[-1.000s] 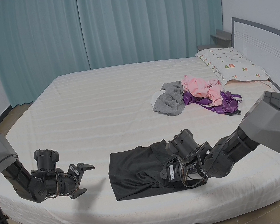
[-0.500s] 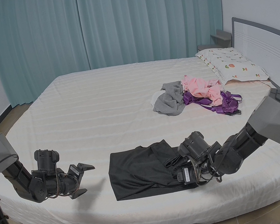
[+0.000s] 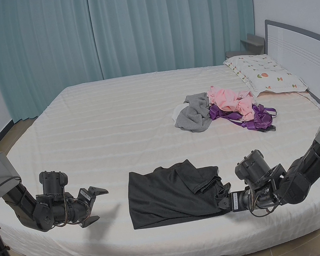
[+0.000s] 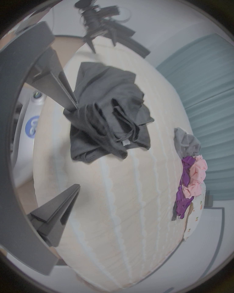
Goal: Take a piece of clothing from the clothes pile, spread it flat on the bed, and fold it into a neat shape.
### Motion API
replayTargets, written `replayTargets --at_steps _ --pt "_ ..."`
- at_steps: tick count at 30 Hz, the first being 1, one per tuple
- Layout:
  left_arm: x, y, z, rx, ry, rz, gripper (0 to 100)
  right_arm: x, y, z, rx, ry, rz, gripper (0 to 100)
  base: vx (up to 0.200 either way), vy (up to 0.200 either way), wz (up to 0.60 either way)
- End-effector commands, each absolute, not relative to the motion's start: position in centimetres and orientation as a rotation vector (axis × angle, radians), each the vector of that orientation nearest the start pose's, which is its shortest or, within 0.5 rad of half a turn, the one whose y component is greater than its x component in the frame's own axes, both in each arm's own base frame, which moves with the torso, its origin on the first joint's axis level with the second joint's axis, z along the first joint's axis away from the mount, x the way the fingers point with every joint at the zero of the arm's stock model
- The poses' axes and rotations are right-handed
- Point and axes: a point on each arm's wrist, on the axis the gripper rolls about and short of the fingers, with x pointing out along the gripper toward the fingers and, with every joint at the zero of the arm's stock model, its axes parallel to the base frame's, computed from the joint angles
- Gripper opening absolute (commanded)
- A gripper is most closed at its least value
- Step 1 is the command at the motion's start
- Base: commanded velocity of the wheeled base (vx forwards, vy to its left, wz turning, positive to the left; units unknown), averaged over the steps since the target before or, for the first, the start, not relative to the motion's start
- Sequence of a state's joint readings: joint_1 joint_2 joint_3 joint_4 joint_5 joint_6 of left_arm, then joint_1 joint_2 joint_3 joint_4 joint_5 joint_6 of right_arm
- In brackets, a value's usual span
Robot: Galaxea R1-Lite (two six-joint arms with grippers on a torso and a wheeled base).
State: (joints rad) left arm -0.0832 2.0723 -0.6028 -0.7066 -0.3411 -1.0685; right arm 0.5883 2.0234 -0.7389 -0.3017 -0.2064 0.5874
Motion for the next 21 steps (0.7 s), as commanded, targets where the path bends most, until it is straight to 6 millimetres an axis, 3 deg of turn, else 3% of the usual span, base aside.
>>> replayTargets --at_steps 1,10,21 --pt "30.9 -3.3 2.6 -1.096 0.910 0.044 100 25.9 16.1 5.7 0.291 0.912 0.094 100 0.000 0.000 0.00" --pt "30.9 -3.3 2.6 -1.096 0.911 0.046 100 28.2 17.6 7.6 0.458 0.860 0.164 100 0.000 0.000 0.00" --pt "30.9 -3.3 2.6 -1.097 0.910 0.048 100 29.6 22.5 4.8 0.533 0.970 0.240 100 0.000 0.000 0.00"
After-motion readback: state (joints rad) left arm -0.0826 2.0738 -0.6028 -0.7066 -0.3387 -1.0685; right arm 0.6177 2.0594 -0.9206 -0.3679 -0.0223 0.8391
